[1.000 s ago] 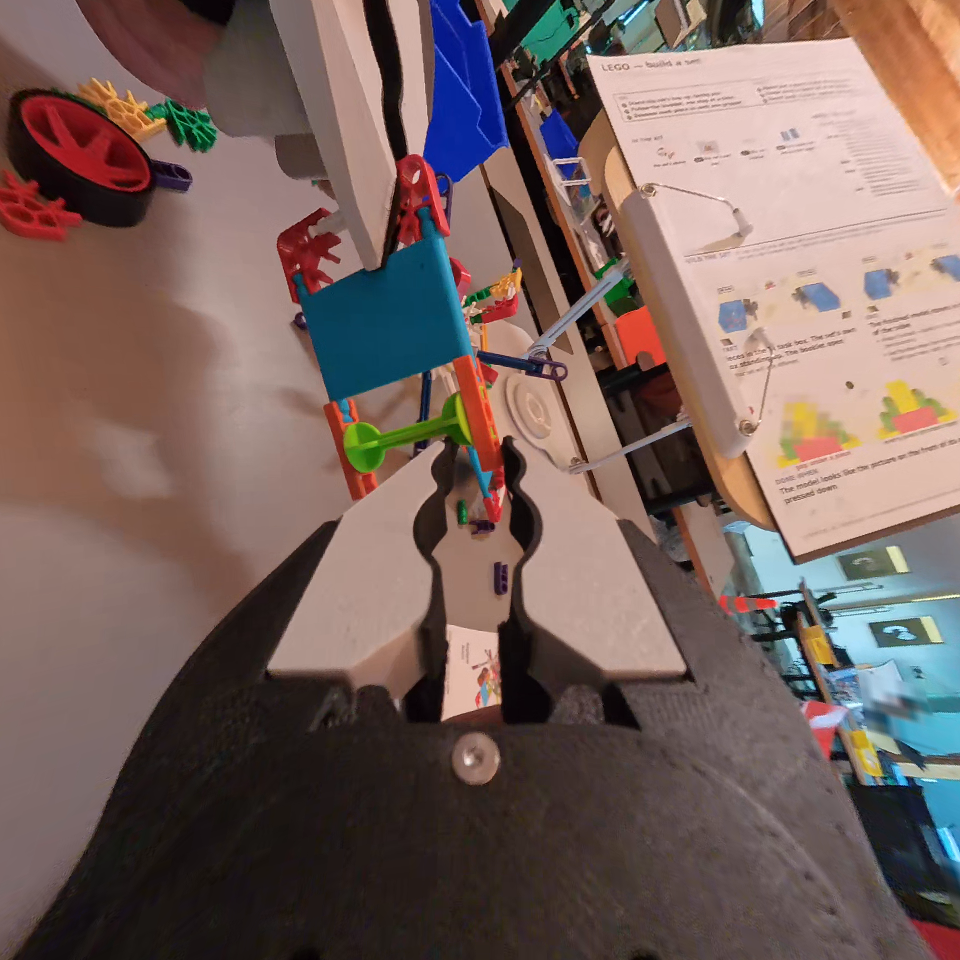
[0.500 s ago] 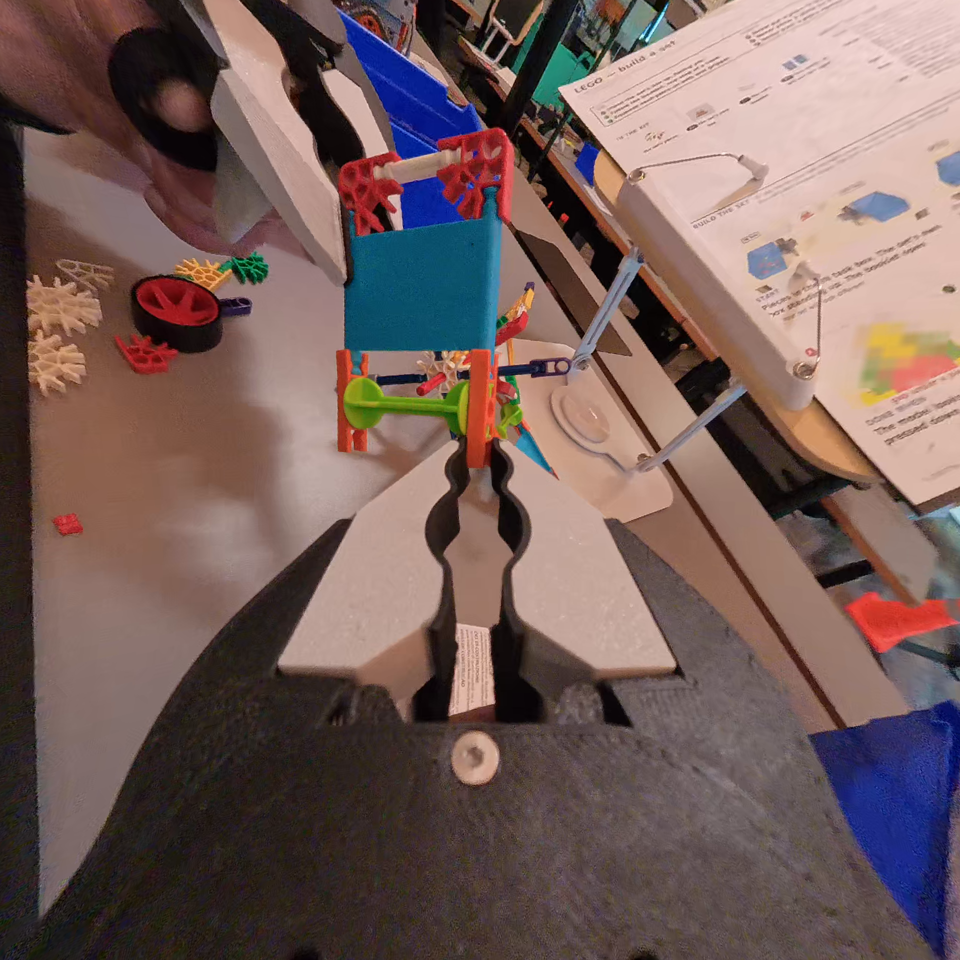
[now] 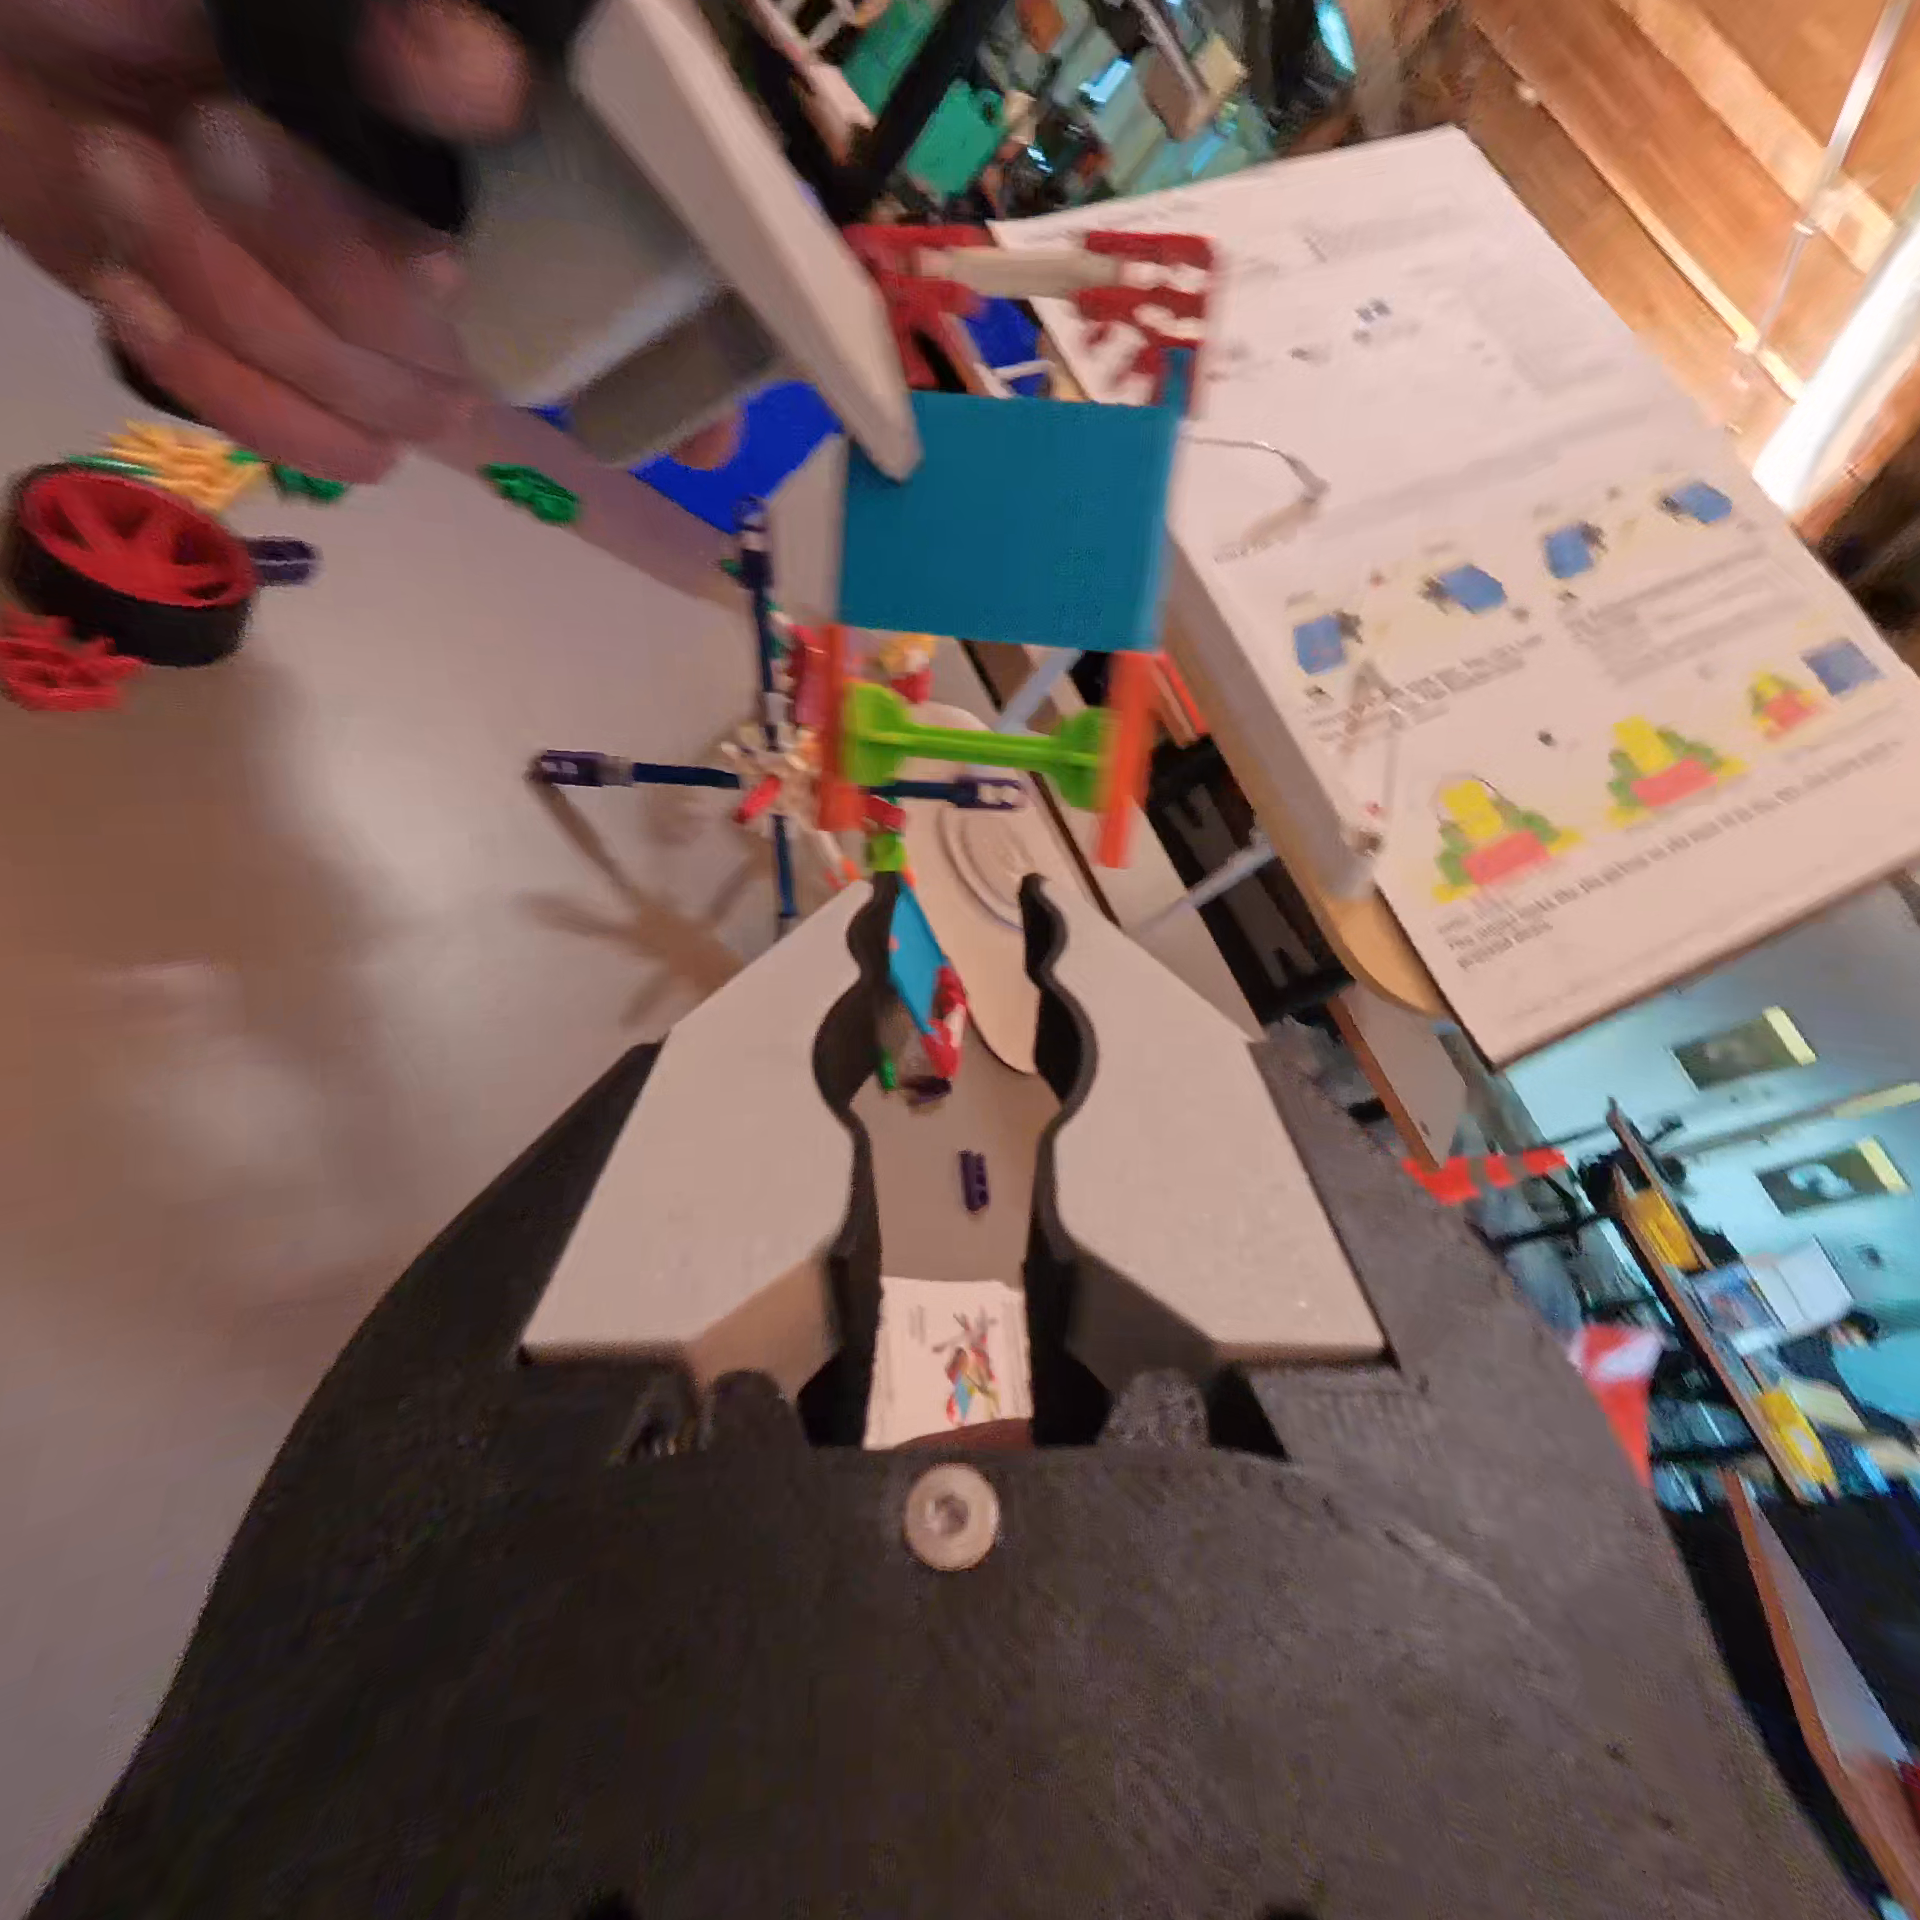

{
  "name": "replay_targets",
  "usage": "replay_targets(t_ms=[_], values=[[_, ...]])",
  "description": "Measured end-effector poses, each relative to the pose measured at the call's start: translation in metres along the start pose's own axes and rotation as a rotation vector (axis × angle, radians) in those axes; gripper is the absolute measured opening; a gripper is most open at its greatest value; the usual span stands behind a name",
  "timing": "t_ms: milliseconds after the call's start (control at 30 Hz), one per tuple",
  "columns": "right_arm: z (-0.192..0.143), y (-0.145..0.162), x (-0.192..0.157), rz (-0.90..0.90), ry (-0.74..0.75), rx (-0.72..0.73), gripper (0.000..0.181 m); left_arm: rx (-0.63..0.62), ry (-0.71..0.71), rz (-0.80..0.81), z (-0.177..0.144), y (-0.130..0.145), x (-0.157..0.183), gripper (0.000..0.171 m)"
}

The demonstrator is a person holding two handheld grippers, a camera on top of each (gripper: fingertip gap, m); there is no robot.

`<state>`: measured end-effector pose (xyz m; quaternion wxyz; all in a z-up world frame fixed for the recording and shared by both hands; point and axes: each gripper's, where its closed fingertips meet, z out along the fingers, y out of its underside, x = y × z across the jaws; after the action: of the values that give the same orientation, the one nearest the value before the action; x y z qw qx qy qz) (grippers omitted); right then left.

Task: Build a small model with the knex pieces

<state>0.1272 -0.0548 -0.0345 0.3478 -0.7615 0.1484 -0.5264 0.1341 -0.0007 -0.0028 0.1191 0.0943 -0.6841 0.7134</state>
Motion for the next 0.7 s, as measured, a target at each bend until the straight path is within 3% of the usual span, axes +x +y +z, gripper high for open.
replay_targets(t_ms=[167,300,367,700], values=[[0.016,-0.008,-0.025,-0.008,-0.059,-0.002,0.025,0.082,0.006,-0.029,0.002,-0.01,0.006,0.003],[0.025,-0.003,-0.018,-0.007,0.007,-0.047,0.003,0.081,0.03,-0.026,0.006,-0.007,0.013,0.003],[0.025,-0.003,-0.019,0.018,-0.003,-0.034,0.002,0.083,0.034,-0.026,0.006,-0.007,0.014,0.003],[0.019,-0.007,-0.03,0.258,-0.216,0.045,0.001,0.071,0.067,-0.009,0.006,-0.004,0.018,0.004]])
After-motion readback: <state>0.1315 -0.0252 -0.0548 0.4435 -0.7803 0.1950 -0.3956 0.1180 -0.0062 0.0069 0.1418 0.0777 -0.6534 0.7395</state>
